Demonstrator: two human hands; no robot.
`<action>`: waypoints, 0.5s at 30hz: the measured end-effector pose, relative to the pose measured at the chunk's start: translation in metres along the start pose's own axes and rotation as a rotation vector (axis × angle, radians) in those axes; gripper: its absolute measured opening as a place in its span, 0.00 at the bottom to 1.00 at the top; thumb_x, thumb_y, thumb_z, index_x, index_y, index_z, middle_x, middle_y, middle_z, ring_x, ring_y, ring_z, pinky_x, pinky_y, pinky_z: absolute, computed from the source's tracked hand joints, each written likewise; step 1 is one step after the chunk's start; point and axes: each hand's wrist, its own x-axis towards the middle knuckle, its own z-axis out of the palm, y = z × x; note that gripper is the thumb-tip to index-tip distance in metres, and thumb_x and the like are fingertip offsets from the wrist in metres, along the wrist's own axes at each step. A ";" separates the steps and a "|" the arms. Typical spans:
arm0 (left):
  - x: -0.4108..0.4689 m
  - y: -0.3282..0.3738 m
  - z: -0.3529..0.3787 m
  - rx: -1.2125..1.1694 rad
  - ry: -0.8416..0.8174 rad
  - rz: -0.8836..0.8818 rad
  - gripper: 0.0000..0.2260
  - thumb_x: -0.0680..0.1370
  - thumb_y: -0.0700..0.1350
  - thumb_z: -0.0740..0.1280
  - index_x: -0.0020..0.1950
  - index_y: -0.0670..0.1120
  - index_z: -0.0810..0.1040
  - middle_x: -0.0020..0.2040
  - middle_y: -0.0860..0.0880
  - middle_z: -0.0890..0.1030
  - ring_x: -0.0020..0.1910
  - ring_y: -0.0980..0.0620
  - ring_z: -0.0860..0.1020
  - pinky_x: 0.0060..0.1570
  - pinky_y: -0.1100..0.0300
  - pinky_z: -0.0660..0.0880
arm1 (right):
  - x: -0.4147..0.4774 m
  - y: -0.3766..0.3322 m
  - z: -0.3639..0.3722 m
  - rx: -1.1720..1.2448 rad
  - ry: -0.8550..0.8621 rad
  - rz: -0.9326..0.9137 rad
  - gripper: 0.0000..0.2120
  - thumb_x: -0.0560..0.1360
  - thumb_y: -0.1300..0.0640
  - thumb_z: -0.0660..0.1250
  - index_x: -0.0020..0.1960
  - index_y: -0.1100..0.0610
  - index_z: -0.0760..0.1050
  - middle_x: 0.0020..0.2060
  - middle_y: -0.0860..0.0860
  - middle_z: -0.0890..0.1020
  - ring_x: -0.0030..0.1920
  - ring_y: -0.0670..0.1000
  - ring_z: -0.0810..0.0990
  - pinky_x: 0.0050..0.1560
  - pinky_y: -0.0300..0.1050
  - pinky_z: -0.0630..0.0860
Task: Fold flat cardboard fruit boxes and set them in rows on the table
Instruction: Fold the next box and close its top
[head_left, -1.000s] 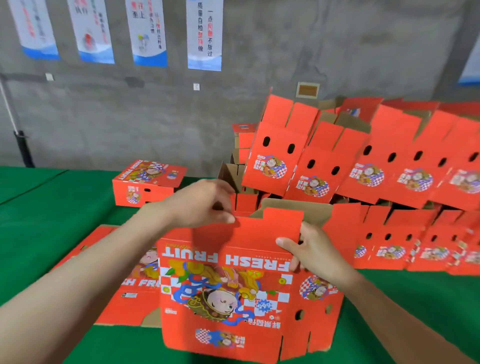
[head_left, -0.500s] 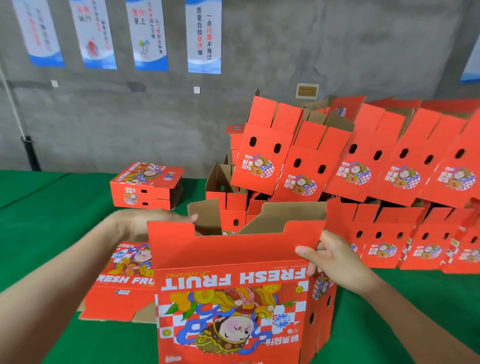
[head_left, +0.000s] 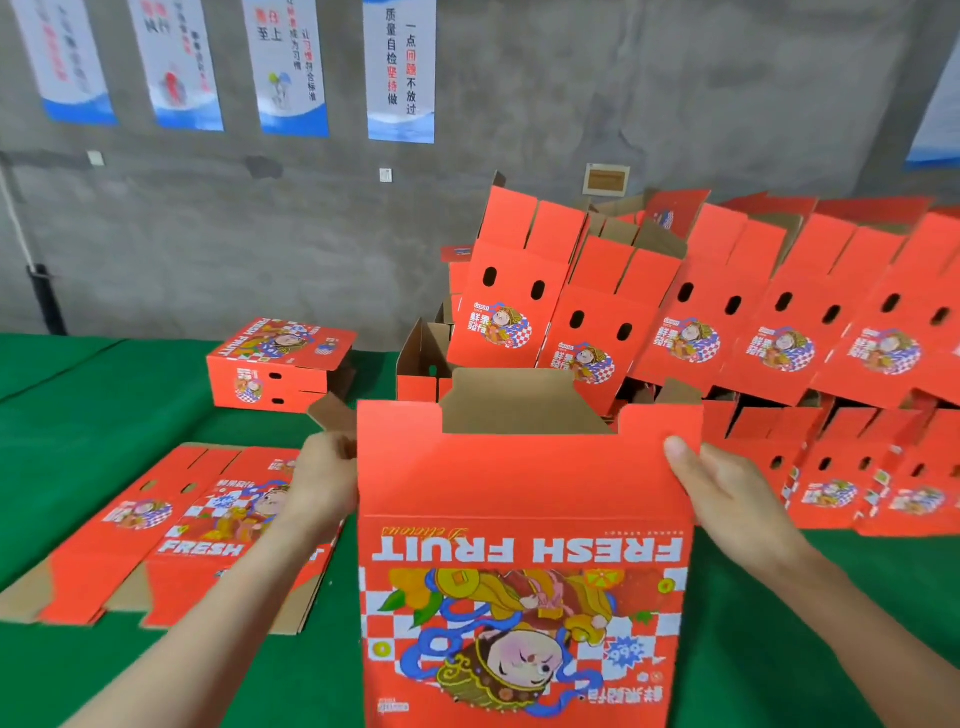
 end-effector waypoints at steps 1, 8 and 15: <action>-0.003 0.001 0.007 -0.058 0.026 0.008 0.12 0.68 0.33 0.70 0.28 0.47 0.78 0.25 0.53 0.78 0.26 0.59 0.70 0.30 0.59 0.68 | 0.000 0.003 0.000 0.017 0.027 0.021 0.40 0.71 0.32 0.50 0.42 0.72 0.72 0.37 0.68 0.79 0.39 0.66 0.79 0.46 0.61 0.75; -0.025 -0.017 0.044 -0.105 0.272 0.146 0.21 0.70 0.26 0.61 0.46 0.51 0.82 0.40 0.66 0.81 0.35 0.73 0.73 0.43 0.73 0.71 | -0.013 0.029 0.003 0.126 0.151 0.155 0.48 0.65 0.27 0.60 0.38 0.78 0.71 0.35 0.72 0.76 0.34 0.63 0.78 0.43 0.58 0.73; -0.038 -0.017 0.038 -0.024 0.124 0.217 0.14 0.71 0.49 0.74 0.46 0.69 0.78 0.43 0.66 0.82 0.44 0.72 0.77 0.44 0.74 0.72 | -0.007 0.044 0.015 0.105 0.167 0.156 0.21 0.76 0.57 0.69 0.24 0.49 0.77 0.44 0.45 0.80 0.46 0.48 0.79 0.47 0.40 0.74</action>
